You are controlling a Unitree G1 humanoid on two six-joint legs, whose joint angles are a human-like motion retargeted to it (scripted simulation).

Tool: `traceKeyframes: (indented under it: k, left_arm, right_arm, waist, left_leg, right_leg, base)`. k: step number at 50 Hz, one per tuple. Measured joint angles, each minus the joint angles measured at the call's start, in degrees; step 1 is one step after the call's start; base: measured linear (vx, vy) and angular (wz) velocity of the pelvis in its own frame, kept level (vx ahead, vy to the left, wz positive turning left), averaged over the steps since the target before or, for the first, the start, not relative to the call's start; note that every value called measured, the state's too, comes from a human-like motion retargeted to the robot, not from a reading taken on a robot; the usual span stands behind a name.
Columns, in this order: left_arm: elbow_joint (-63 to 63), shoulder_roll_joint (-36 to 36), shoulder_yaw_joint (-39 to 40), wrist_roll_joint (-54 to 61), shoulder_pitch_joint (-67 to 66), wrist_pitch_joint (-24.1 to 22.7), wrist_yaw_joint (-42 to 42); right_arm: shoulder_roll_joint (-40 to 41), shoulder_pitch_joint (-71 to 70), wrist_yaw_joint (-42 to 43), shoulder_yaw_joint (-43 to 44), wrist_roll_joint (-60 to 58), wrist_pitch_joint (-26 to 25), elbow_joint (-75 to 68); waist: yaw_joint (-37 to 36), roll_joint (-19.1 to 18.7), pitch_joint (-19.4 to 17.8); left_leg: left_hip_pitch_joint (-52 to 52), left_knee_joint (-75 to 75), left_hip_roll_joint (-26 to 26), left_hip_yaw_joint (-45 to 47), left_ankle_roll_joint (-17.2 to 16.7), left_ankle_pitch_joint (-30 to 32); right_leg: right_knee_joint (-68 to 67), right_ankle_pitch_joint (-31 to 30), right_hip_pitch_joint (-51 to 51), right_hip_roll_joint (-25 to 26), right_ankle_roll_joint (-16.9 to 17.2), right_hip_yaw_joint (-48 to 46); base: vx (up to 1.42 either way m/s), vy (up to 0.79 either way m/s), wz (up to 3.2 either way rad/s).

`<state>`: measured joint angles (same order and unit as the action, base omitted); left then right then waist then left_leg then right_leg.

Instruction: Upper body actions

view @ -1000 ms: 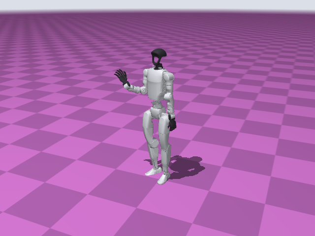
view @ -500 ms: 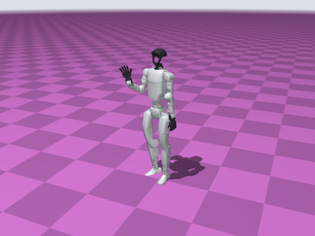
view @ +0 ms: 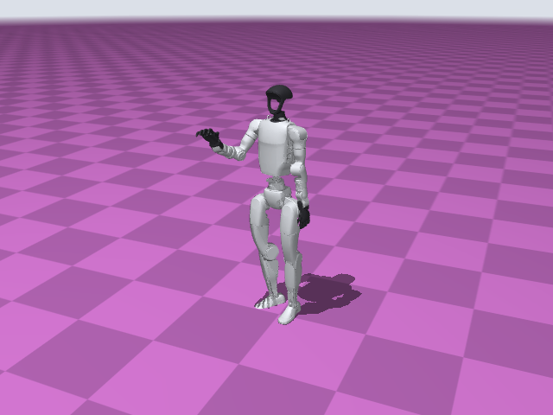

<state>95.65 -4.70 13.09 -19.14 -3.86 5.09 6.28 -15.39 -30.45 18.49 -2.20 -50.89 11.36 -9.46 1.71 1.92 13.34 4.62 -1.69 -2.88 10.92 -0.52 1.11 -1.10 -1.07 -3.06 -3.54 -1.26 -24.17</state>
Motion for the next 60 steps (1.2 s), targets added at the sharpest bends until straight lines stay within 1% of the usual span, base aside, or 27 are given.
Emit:
traceKeyframes:
  k: [5,9,12,14,16,18,20,22,28,30,32,35,37,38,40,42,43,45,47,50,52,55,57,60]
  left_arm:
    - [-0.1,0.1,0.6,1.1,0.1,-0.1,0.4]
    - [-0.5,-0.1,0.0,0.1,0.6,0.0,0.4]
    - [-0.7,0.0,-0.5,-0.4,0.7,-0.1,0.0]
    - [-0.7,0.0,-0.6,-0.5,0.8,-0.1,-0.1]
    - [-0.7,0.1,-0.6,-0.4,0.9,-0.2,-0.1]
    - [-0.6,0.1,-0.7,-0.2,1.0,-0.1,0.1]
    - [-0.6,0.1,-1.0,0.0,1.0,-0.1,0.3]
    - [-0.5,0.1,-1.3,0.1,0.9,-0.2,0.4]
    - [-0.6,0.1,-2.4,-0.2,0.7,-0.6,0.5]
    - [-0.7,0.0,-2.9,-0.6,1.0,-0.4,0.6]
    - [-0.8,-0.1,-3.5,-1.0,1.0,-0.4,0.7]
    - [-0.9,-0.1,-4.4,-1.5,1.0,-0.3,0.6]
    - [-0.9,0.0,-4.6,-1.5,0.8,-0.3,0.5]
    - [-1.0,0.1,-4.6,-1.5,0.8,-0.3,0.4]
    - [-0.9,0.2,-4.5,-1.2,0.7,-0.4,0.3]
    - [-0.9,0.2,-4.6,-1.0,0.8,-0.3,0.3]
    - [-1.0,0.1,-4.6,-1.0,0.9,-0.3,0.5]
    - [-1.2,0.0,-4.3,-0.9,0.9,-0.3,0.6]
    - [-1.3,0.0,-4.5,-0.8,0.8,-0.4,0.6]
    - [-1.2,0.1,-4.9,-0.2,0.7,-0.5,0.6]
    - [-1.2,0.1,-4.7,0.3,0.4,-0.5,0.4]
    - [-1.3,0.1,-4.5,0.6,0.4,-0.6,0.5]
    - [-1.4,0.0,-4.5,0.6,0.4,-0.5,0.5]
    - [-1.5,-0.1,-4.8,0.3,0.4,-0.4,0.5]
  right_arm:
    - [0.2,1.7,-1.6,-0.5,0.7,-0.1,2.7]
    - [-1.1,7.3,-0.9,0.2,2.1,0.5,10.3]
    - [-1.8,13.8,3.8,0.6,3.5,3.1,15.4]
    - [-1.8,18.9,8.4,1.0,4.0,6.0,17.3]
    - [-1.3,24.4,13.3,1.2,3.5,8.8,17.8]
    - [-0.3,29.5,17.1,1.7,2.5,10.6,16.0]
    - [1.0,33.7,18.3,2.0,1.7,11.2,11.5]
    - [2.2,36.4,15.7,1.7,1.5,11.1,4.3]
    - [4.0,39.0,-2.0,0.3,0.9,11.1,-23.3]
    - [4.5,38.9,-5.1,0.2,2.1,10.8,-32.2]
    - [5.3,38.5,-3.0,0.6,2.0,10.9,-41.1]
    - [6.5,37.3,5.3,0.9,0.5,10.1,-55.2]
    - [7.7,35.7,9.3,1.4,-0.6,7.7,-66.3]
    - [8.2,34.8,9.5,1.8,-0.9,5.6,-72.1]
    - [8.8,33.3,4.5,2.8,-0.1,-0.5,-82.0]
    - [8.8,33.0,-10.4,2.1,3.9,-8.2,-87.0]
    - [8.7,33.2,-21.3,1.6,6.0,-11.6,-87.7]
    - [8.6,34.4,-36.7,2.5,8.7,-18.3,-87.9]
    - [8.3,34.9,-37.7,5.9,12.2,-18.4,-87.9]
    - [7.9,34.9,-29.9,7.8,18.4,-12.3,-87.1]
    - [7.5,34.8,-28.4,7.5,18.7,-10.3,-86.2]
    - [7.4,34.5,-32.7,7.1,16.2,-10.1,-84.9]
    - [7.4,34.3,-34.7,6.3,13.6,-10.7,-84.0]
    - [7.6,34.2,-34.3,4.0,9.7,-10.6,-83.1]
  waist:
    - [0.5,-0.1,-0.5]
    - [-0.4,0.1,-1.2]
    - [-0.7,0.3,-1.5]
    - [-0.7,0.3,-1.7]
    - [-0.6,0.2,-2.0]
    - [-0.7,0.3,-2.2]
    - [-0.9,0.3,-2.2]
    - [-0.8,0.3,-2.1]
    - [-0.6,0.1,-2.5]
    - [-1.1,0.2,-2.9]
    - [-1.9,0.3,-3.0]
    - [-2.8,0.4,-2.8]
    - [-2.7,0.3,-2.7]
    - [-2.5,0.2,-2.6]
    - [-2.3,0.1,-2.6]
    - [-2.5,0.2,-2.8]
    - [-2.9,0.4,-3.0]
    - [-7.0,0.4,-2.9]
    - [-7.3,0.6,-3.0]
    - [-4.7,0.4,-3.2]
    - [-2.9,0.4,-3.2]
    - [-0.3,0.1,-3.5]
    - [-0.4,0.2,-3.7]
    - [-1.8,0.4,-3.6]
  left_leg:
    - [-0.1,0.2,0.2,0.1,-0.2,-0.2]
    - [0.0,0.1,0.2,0.7,-0.2,-0.1]
    - [0.0,0.0,0.1,0.8,0.0,-0.1]
    - [0.0,-0.1,0.0,0.7,0.0,-0.1]
    - [0.0,-0.1,0.0,0.7,-0.1,-0.2]
    - [0.0,-0.1,0.1,0.7,-0.2,-0.3]
    - [0.1,0.1,0.3,0.7,-0.4,-0.3]
    - [0.3,0.3,0.6,0.9,-0.7,-0.4]
    - [0.2,0.5,1.0,1.6,-1.0,-0.6]
    - [0.0,0.5,1.1,2.1,-1.0,-0.6]
    - [0.0,0.6,1.2,2.6,-1.0,-0.6]
    - [0.1,0.7,1.5,3.2,-1.1,-0.5]
    - [0.2,0.8,1.6,3.2,-1.3,-0.5]
    - [0.3,0.8,1.7,3.1,-1.3,-0.5]
    - [0.4,1.0,1.8,2.9,-1.5,-0.6]
    - [0.3,1.1,1.9,2.7,-1.6,-0.6]
    - [0.2,1.1,1.8,2.8,-1.6,-0.7]
    - [-0.1,1.1,3.2,6.5,-2.0,-1.2]
    - [0.0,1.1,2.9,6.5,-1.9,-1.3]
    - [0.1,1.0,2.3,3.7,-1.8,-0.9]
    - [0.2,0.9,1.8,2.4,-1.6,-0.7]
    - [0.3,0.8,1.4,0.1,-1.5,-0.4]
    - [0.1,0.7,1.2,0.3,-1.3,-0.4]
    - [-0.2,0.5,1.1,1.5,-1.0,-0.5]
  right_leg:
    - [0.0,-0.1,0.0,-0.1,0.0,0.0]
    - [-0.1,-0.1,-0.3,0.0,-0.1,0.5]
    - [0.0,-0.1,-0.3,0.0,-0.1,0.7]
    - [0.0,-0.1,-0.3,0.0,0.0,0.6]
    - [0.0,0.0,-0.3,0.0,0.0,0.5]
    - [0.1,0.0,-0.3,0.0,0.0,0.5]
    - [0.1,0.0,-0.3,-0.1,0.0,0.6]
    - [0.1,0.0,-0.5,-0.2,0.1,0.7]
    - [0.1,-0.1,-0.6,0.0,0.0,1.3]
    - [0.0,-0.2,-0.5,0.0,-0.1,1.7]
    - [-0.1,-0.2,-0.6,0.0,-0.1,2.2]
    - [-0.1,-0.3,-0.7,0.2,-0.2,2.7]
    - [-0.1,-0.3,-0.8,0.2,-0.2,2.8]
    - [0.0,-0.3,-0.8,0.2,-0.1,2.8]
    - [0.0,-0.3,-0.8,0.2,-0.1,2.6]
    - [0.0,-0.2,-0.6,0.1,-0.1,2.4]
    - [0.2,-0.1,-0.3,0.2,-0.2,2.5]
    - [-1.0,0.3,-0.7,-1.0,2.1,6.7]
    - [-0.4,0.4,-0.4,-0.7,1.6,6.4]
    - [-0.4,0.0,-0.5,-1.1,1.4,3.9]
    - [0.2,0.0,0.0,-0.6,0.8,2.3]
    - [0.5,-0.3,0.3,-0.9,0.8,0.0]
    - [0.5,-0.3,0.4,-0.8,0.7,0.1]
    - [0.7,-0.1,0.5,0.0,0.2,1.1]
  base:
    - [0.00,0.00,0.00]
    - [-0.01,-0.04,-0.06]
    - [-0.01,-0.07,-0.03]
    - [-0.01,-0.06,0.02]
    - [0.00,-0.06,0.03]
    - [0.00,-0.03,0.00]
    - [0.00,-0.05,-0.03]
    - [0.01,-0.03,-0.02]
    - [0.01,-0.02,-0.05]
    - [-0.01,-0.05,-0.21]
    - [0.01,-0.03,-0.23]
    - [0.00,-0.01,-0.07]
    - [0.00,0.00,0.00]
    - [0.00,0.00,0.00]
    - [0.00,0.00,0.00]
    - [0.00,0.00,0.00]
    - [0.00,-0.03,-0.48]
    - [-0.01,-0.05,-1.16]
    - [-0.02,-0.02,-0.24]
    - [-0.02,-0.02,0.72]
    - [-0.03,-0.01,0.75]
    - [-0.02,-0.02,0.59]
    - [0.00,0.00,0.00]
    - [0.02,-0.01,-0.33]
